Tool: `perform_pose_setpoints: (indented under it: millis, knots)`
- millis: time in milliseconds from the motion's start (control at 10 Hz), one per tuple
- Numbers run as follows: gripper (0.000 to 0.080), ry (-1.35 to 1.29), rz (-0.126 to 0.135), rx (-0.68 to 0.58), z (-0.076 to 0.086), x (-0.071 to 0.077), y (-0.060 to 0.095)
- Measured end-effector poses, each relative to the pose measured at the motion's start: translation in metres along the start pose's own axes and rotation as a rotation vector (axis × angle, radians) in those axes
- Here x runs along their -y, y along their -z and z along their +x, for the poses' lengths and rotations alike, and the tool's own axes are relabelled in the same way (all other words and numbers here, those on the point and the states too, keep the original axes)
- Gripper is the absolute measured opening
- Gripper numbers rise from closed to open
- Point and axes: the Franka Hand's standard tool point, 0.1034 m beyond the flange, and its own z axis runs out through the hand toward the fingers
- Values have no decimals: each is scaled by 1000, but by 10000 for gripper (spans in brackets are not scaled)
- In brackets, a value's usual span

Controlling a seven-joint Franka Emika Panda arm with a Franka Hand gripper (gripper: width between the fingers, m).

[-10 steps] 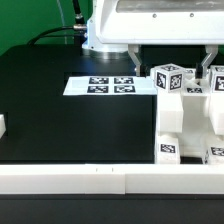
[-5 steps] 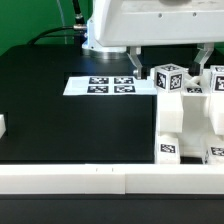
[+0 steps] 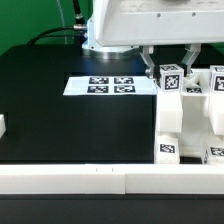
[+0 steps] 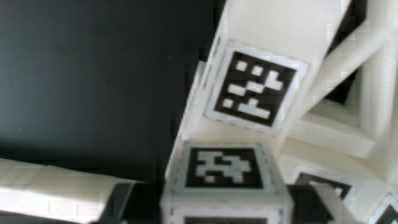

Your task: Assemble chair

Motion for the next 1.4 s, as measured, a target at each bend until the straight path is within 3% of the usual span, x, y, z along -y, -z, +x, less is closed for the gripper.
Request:
perform_pose_setpoints:
  millis: [800,1400]
  knots:
    - [287,-628,0,17,-3,4,0]
    - [289,-866,-9,63,-12,9,0]
